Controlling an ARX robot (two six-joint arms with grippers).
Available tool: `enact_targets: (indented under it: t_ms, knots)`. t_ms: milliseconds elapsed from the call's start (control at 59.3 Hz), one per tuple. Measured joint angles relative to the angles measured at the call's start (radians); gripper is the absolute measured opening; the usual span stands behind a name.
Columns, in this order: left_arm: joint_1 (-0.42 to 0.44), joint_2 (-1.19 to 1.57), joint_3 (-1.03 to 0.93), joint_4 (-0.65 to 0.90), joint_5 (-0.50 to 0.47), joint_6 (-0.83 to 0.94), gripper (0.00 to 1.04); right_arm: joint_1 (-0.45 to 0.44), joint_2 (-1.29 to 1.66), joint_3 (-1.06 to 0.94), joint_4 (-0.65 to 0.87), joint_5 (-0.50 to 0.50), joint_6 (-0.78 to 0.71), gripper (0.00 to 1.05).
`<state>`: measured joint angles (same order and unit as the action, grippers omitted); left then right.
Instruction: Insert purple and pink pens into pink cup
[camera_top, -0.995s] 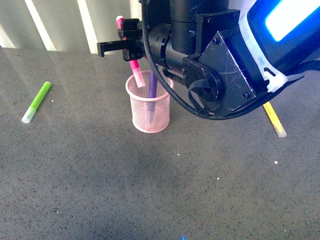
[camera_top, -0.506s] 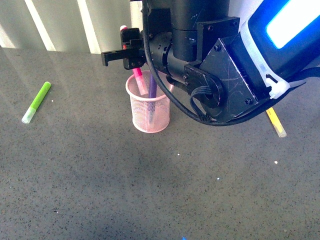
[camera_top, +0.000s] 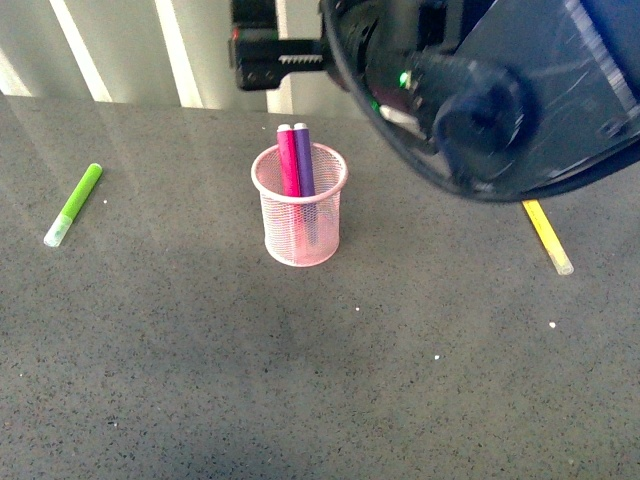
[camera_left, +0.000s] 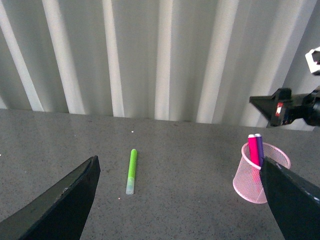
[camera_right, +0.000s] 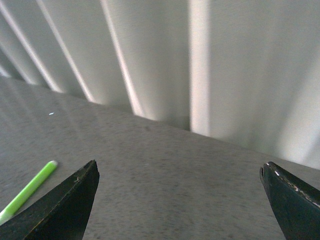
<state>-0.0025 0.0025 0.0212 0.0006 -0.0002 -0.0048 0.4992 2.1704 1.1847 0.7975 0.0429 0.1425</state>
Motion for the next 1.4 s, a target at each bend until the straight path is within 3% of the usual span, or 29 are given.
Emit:
enact_targets:
  t_ms: [152,320,472,573,658,793,1012,1400]
  knots:
    - [0.0,0.0,0.0,0.0,0.0,0.0,0.98,-0.069,-0.199,-0.096,-0.281,0.229,-0.007,0.98]
    - [0.0,0.0,0.0,0.0,0.0,0.0,0.98,-0.15,-0.443,-0.326,-0.364,0.3,-0.1,0.98]
    - [0.0,-0.001,0.0,0.0,0.0,0.0,0.98,-0.145,-0.46,-0.333,-0.364,0.289,-0.128,0.98]
    - [0.0,-0.001,0.0,0.0,0.0,0.0,0.98,-0.157,-0.437,-0.48,0.035,0.265,-0.138,0.81]
    - [0.0,-0.001,0.0,0.0,-0.001,0.0,0.98,-0.188,-0.481,-0.607,0.245,0.233,-0.142,0.67]
    - [0.0,-0.001,0.0,0.0,0.0,0.0,0.98,-0.263,-0.594,-0.763,0.376,0.193,-0.145,0.42]
    - [0.0,-0.001,0.0,0.0,0.0,0.0,0.98,-0.322,-0.747,-0.934,0.358,0.121,-0.146,0.03]
    - [0.0,-0.001,0.0,0.0,0.0,0.0,0.98,-0.404,-1.054,-1.092,0.207,0.045,-0.146,0.03]
